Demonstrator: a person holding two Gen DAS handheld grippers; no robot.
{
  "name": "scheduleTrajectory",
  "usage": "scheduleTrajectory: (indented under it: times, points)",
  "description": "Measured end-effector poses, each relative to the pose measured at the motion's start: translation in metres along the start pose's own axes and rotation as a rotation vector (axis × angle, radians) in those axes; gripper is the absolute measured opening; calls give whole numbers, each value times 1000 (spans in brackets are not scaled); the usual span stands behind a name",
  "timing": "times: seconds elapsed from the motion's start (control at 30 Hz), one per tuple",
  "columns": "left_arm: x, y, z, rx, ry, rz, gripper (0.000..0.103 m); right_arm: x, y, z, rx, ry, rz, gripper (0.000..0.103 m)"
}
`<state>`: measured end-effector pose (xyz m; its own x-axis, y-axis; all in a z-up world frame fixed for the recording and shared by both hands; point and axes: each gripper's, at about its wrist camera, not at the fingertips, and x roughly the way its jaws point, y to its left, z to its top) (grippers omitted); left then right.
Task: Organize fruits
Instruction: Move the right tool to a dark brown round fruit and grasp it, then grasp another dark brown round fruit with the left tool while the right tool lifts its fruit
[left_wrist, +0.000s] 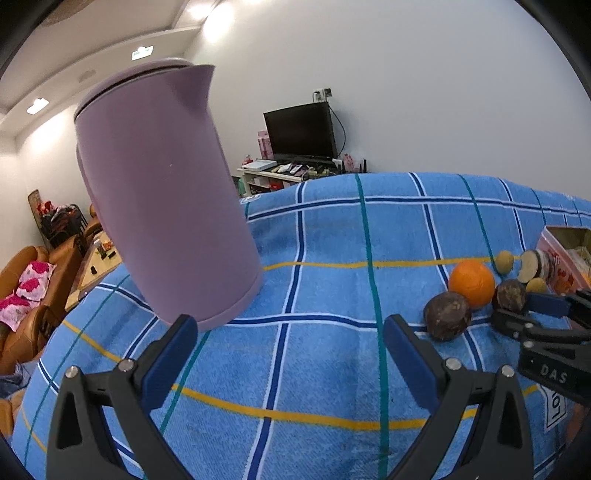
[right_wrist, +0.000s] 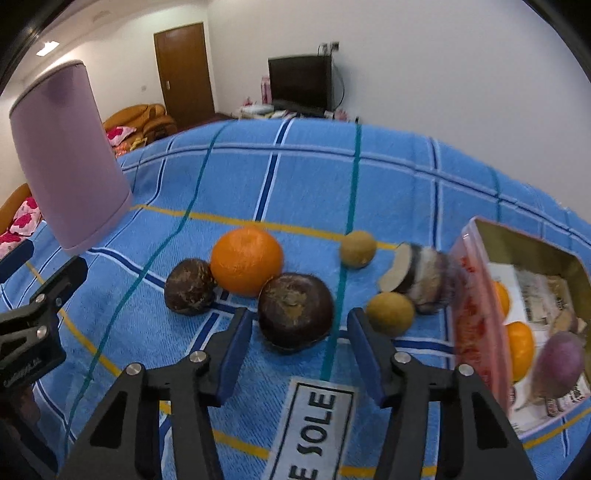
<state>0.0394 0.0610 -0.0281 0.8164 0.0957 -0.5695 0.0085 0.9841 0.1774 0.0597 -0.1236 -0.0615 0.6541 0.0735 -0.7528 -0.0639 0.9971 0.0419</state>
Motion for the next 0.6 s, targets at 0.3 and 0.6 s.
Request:
scheduleTrajectory:
  times: [0.3,0.6]
  points:
    - [-2,-3,1,23,-7,-6,103,13,10,6,-22,37,-31,45]
    - [-7,-3,1,22,-26,-47,102,-11,11,0,-24,-63,-34,45]
